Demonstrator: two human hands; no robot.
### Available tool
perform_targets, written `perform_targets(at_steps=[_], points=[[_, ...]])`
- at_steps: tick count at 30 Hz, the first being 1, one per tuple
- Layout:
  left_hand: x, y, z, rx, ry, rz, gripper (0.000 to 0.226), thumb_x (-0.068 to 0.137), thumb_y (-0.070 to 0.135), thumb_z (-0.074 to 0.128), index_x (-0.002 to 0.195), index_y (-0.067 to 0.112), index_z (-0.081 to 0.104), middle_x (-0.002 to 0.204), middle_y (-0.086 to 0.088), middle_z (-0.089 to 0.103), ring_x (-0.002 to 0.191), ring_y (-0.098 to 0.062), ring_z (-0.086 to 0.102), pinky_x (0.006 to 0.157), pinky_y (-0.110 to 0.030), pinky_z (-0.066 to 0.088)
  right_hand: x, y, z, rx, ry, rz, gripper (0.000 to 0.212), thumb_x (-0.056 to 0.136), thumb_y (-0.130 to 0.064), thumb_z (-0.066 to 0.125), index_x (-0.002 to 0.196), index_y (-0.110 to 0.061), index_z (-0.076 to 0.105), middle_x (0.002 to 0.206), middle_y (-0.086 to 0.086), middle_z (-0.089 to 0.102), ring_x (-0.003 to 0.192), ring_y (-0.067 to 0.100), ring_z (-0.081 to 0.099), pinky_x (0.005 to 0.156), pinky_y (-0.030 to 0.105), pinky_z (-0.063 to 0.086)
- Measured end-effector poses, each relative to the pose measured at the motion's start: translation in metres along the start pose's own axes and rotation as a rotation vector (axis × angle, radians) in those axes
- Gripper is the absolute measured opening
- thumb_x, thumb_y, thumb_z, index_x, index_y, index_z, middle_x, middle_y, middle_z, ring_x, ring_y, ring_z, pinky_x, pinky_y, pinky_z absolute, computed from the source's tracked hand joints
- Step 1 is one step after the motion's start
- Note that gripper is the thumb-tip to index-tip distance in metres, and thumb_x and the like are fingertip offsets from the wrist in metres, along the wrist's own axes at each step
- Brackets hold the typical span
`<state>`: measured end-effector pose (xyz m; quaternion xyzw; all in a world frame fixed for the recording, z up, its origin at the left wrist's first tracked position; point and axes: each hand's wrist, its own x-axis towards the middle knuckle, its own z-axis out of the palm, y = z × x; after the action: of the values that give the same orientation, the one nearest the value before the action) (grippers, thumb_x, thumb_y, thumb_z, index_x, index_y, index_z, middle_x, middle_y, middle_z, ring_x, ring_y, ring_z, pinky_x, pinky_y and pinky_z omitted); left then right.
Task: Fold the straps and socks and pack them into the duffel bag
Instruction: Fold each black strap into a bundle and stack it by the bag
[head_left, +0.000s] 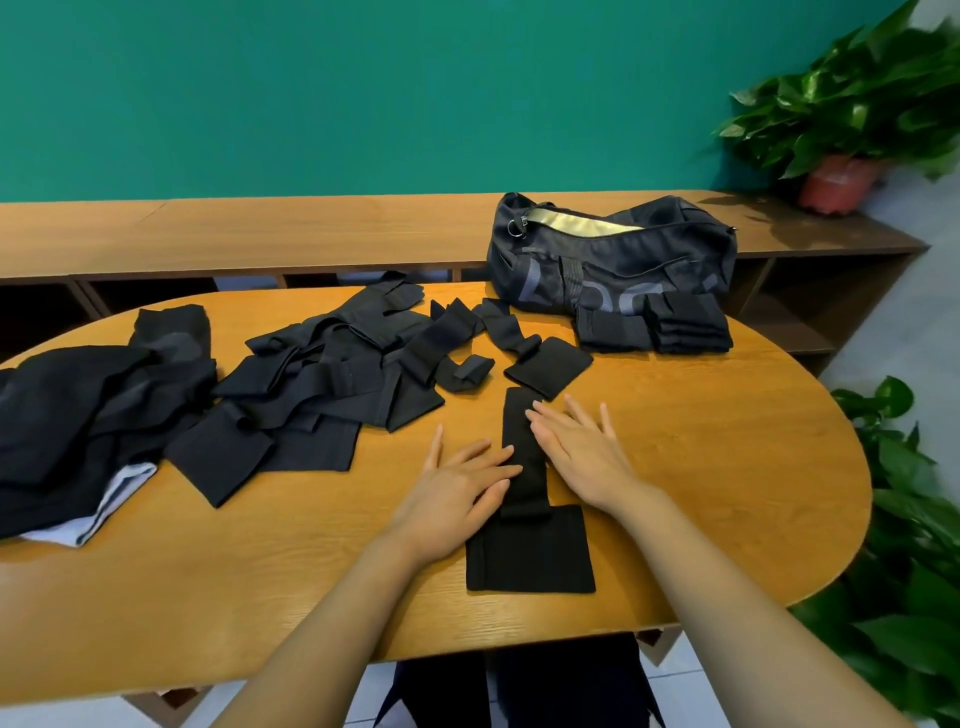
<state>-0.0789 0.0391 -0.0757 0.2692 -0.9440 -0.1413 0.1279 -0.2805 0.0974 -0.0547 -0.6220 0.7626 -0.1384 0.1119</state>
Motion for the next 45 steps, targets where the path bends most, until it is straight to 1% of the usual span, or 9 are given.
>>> perform_targets(at_steps=[6,13,19,23,26,28,33,39,45], points=[[-0.009,0.005,0.000,-0.044,0.146,-0.102,0.047,0.101,0.049,0.028,0.137,0.034,0.052,0.142,0.017,0.049,0.140,-0.001,0.028,0.119,-0.044,-0.013,-0.041,-0.003,0.000,0.095,0.084,0.046,0.047,0.104,-0.049,0.023,0.145,-0.035,0.040,0.153,-0.017,0.034,0.147,0.009,0.013,0.121,0.042,-0.005],[-0.035,0.014,-0.002,-0.100,0.095,-0.178,0.056,0.091,0.062,0.044,0.142,0.037,0.043,0.145,0.020,0.043,0.141,-0.002,0.024,0.118,-0.049,-0.012,-0.075,-0.010,0.015,0.108,0.063,0.112,0.061,0.096,-0.055,0.045,0.150,-0.032,0.029,0.157,-0.012,0.029,0.148,0.013,0.012,0.121,0.043,-0.001],[-0.054,0.021,-0.005,-0.198,0.161,-0.272,0.057,0.091,0.051,0.055,0.143,0.034,0.043,0.144,0.009,0.047,0.141,-0.007,0.027,0.120,-0.046,-0.005,-0.081,-0.020,0.028,0.145,0.119,0.141,0.061,0.097,-0.056,0.041,0.151,-0.030,0.028,0.157,-0.011,0.029,0.149,0.017,0.009,0.120,0.044,-0.001],[-0.062,0.018,-0.002,-0.272,0.264,-0.208,0.044,0.086,0.062,0.049,0.122,0.039,0.058,0.129,0.020,0.056,0.130,-0.001,0.040,0.120,-0.041,0.003,-0.089,-0.016,0.029,0.223,0.158,0.108,0.049,0.099,-0.050,0.041,0.146,-0.036,0.036,0.153,-0.013,0.036,0.148,0.014,0.011,0.120,0.040,-0.004],[-0.067,0.015,-0.001,-0.371,0.246,-0.202,0.028,0.077,0.061,0.062,0.096,0.041,0.060,0.121,0.027,0.056,0.122,0.008,0.041,0.119,-0.039,0.009,-0.093,-0.015,0.023,0.324,0.148,0.093,0.048,0.096,-0.050,0.050,0.141,-0.042,0.039,0.150,-0.014,0.038,0.146,0.010,0.013,0.119,0.038,-0.005],[-0.071,0.013,0.000,-0.418,0.201,-0.206,0.032,0.070,0.066,0.066,0.088,0.041,0.060,0.120,0.031,0.054,0.124,0.010,0.038,0.119,-0.038,0.005,-0.094,-0.017,0.020,0.321,0.121,0.073,0.055,0.090,-0.051,0.059,0.140,-0.044,0.039,0.148,-0.016,0.038,0.146,0.008,0.014,0.120,0.039,-0.006],[-0.076,0.015,-0.003,-0.269,0.049,-0.115,0.051,0.060,0.080,0.062,0.101,0.048,0.060,0.133,0.035,0.037,0.136,0.003,0.022,0.118,-0.043,-0.010,-0.094,-0.015,0.027,0.210,0.160,0.032,0.069,0.081,-0.063,0.061,0.143,-0.042,0.037,0.144,-0.021,0.039,0.144,0.010,0.017,0.120,0.043,-0.003],[-0.080,0.017,-0.002,-0.239,0.112,-0.105,0.050,0.072,0.074,0.053,0.111,0.046,0.065,0.138,0.029,0.043,0.139,-0.002,0.024,0.118,-0.049,-0.010,-0.098,-0.009,0.034,0.346,0.354,-0.040,0.047,0.081,-0.067,0.054,0.122,-0.045,0.053,0.130,-0.031,0.044,0.135,0.006,0.032,0.115,0.050,0.022],[-0.084,0.016,0.002,-0.199,0.243,-0.127,0.054,0.085,0.073,0.035,0.108,0.040,0.071,0.128,0.022,0.057,0.132,-0.002,0.032,0.119,-0.052,-0.001,-0.118,-0.012,0.042,0.325,0.258,-0.210,0.045,0.076,-0.077,0.052,0.109,-0.049,0.063,0.124,-0.038,0.048,0.133,-0.009,0.025,0.117,0.036,0.008]])
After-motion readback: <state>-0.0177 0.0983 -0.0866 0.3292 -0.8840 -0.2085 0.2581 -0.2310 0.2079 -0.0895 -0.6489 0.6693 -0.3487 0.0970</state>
